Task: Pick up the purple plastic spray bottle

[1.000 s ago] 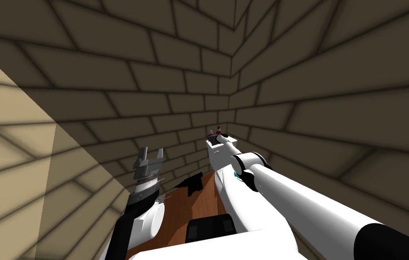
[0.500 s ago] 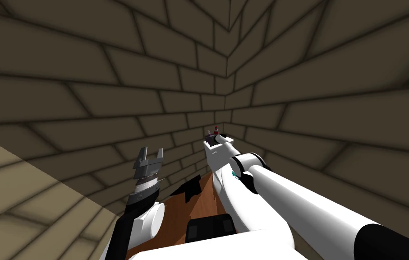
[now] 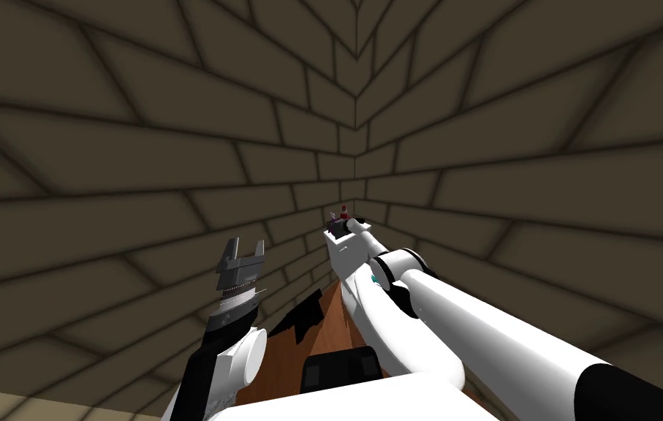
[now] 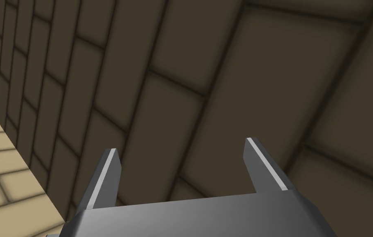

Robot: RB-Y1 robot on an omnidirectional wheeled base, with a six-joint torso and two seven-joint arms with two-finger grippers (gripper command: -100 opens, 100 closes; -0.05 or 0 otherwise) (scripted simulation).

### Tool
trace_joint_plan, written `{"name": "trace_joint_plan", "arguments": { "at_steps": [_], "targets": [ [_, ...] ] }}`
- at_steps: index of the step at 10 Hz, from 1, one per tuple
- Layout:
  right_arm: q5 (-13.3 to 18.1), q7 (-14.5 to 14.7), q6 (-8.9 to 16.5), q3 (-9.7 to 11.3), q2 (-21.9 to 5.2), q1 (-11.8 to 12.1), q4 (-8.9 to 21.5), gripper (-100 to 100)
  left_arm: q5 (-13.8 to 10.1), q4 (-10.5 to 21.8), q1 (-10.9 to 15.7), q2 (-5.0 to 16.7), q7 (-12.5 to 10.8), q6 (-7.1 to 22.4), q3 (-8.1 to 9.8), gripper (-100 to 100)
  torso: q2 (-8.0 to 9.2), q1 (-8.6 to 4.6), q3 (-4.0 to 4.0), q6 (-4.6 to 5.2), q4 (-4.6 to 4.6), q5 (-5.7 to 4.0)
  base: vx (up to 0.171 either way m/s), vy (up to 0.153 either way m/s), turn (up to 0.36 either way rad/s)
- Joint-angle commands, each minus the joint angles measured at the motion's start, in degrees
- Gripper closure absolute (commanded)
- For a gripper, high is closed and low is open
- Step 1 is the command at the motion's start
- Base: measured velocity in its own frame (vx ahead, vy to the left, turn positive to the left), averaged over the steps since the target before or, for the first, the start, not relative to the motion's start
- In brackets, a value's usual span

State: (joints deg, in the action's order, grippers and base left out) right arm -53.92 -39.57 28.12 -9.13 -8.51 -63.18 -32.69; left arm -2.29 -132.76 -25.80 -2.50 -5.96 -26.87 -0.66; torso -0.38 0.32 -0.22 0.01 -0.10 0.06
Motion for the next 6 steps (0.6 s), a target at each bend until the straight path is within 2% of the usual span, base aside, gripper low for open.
{"name": "trace_joint_plan", "arguments": {
  "at_steps": [1,2,3,4,5,6],
  "targets": [
    [1.38,-1.82,0.90,0.56,0.33,1.19,-2.48,-100,0.00,0.00,0.00,0.00,0.00,0.00,0.00,0,0.00,0.00,0.00,0.00,0.00,0.00,0.030,0.047,0.071],
    [-0.55,-0.48,2.19,1.63,0.91,1.63,-3.64,-100,0.00,0.00,0.00,0.00,0.00,0.00,0.00,0,0.10,-0.16,0.05,0.01,0.02,-0.03,0.042,0.049,-0.250],
    [-0.55,-0.48,2.19,1.63,0.91,1.63,-3.64,-100,0.00,0.00,-0.01,0.00,0.00,0.00,0.01,0,0.09,-0.21,0.06,0.09,0.03,-0.06,0.037,0.067,-0.176],
    [-2.47,0.86,3.49,2.70,1.50,2.07,-4.80,-100,0.00,0.00,0.00,0.00,0.00,0.00,0.01,0,0.11,-0.19,0.07,0.04,0.03,-0.05,0.053,0.096,-0.282],
    [-2.47,0.86,3.49,2.70,1.50,2.07,-4.80,-100,0.00,0.00,-0.01,0.00,0.00,0.00,0.01,0,0.07,-0.08,0.05,0.07,0.02,-0.03,0.043,0.090,-0.121],
    [-4.40,2.21,4.78,3.77,2.08,2.50,-5.95,-100,0.00,0.00,0.00,0.00,0.00,0.00,0.00,0,0.08,-0.09,0.05,0.02,0.02,-0.02,0.053,0.092,-0.233]
  ]
}}
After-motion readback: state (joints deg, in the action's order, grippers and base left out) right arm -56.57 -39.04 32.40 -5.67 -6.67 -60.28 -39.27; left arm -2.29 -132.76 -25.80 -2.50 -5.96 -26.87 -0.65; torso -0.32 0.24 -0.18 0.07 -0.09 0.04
